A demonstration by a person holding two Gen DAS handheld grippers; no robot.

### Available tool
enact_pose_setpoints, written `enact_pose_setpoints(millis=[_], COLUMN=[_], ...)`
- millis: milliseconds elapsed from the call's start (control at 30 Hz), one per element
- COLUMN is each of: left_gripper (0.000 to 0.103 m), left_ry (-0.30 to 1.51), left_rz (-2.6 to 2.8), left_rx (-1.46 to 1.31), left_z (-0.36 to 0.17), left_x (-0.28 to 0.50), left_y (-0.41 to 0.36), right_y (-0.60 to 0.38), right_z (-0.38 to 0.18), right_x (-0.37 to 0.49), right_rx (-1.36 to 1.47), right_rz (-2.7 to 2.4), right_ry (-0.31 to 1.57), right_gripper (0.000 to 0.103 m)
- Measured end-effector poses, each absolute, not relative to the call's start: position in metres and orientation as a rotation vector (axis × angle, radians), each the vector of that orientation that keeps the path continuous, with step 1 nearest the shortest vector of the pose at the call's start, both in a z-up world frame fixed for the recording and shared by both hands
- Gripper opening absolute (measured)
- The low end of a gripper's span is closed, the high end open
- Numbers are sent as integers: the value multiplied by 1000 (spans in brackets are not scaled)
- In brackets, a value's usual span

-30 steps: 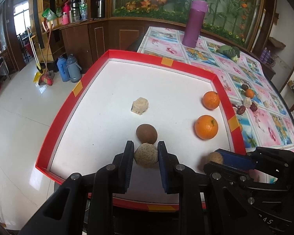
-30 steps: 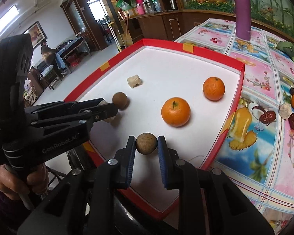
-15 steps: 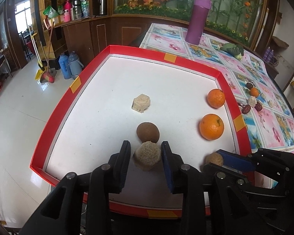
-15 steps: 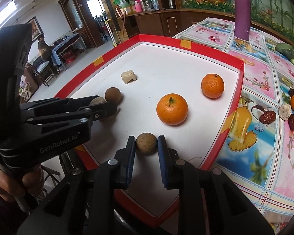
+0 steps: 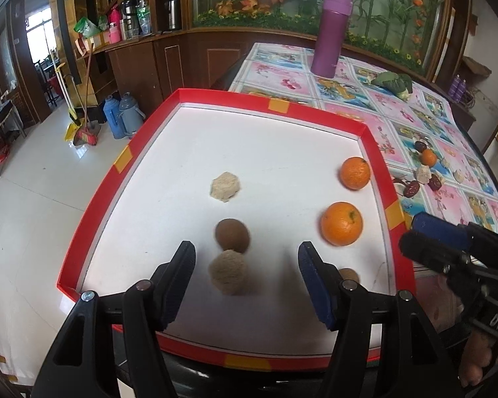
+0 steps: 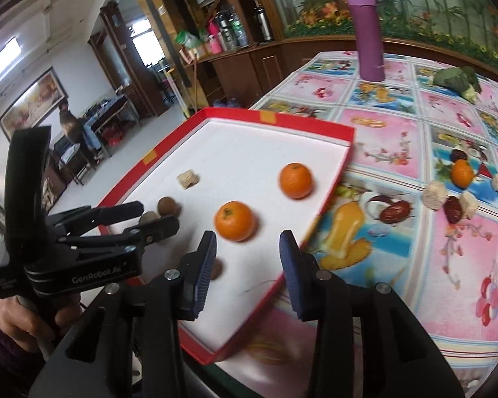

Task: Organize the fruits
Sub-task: 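Move both open tools back toward the remaining fruits on the tablecloth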

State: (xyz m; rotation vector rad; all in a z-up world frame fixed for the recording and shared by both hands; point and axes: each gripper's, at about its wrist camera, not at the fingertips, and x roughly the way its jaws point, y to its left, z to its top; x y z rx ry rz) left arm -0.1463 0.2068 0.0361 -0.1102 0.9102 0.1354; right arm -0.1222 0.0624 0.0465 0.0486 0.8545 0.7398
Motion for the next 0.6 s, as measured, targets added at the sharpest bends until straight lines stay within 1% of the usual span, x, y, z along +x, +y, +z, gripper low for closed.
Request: enact_pose_setpoints(millis=[167,500,600], left_gripper=[66,66,66], left_ry=[909,906,903], left_rz=[112,-6,-52], left_rx=[-74,7,45], left_z=[43,60,64], left_x=[-141,-124,-116], left_y=[187,133,112], right_y=[26,-93,-117], right_z=[46,35,36], right_x=[-109,-79,-75], right_rx=[105,251,256], right_rz=[675,418,364], right_ry=[844,838,833], right_gripper=[42,42,42])
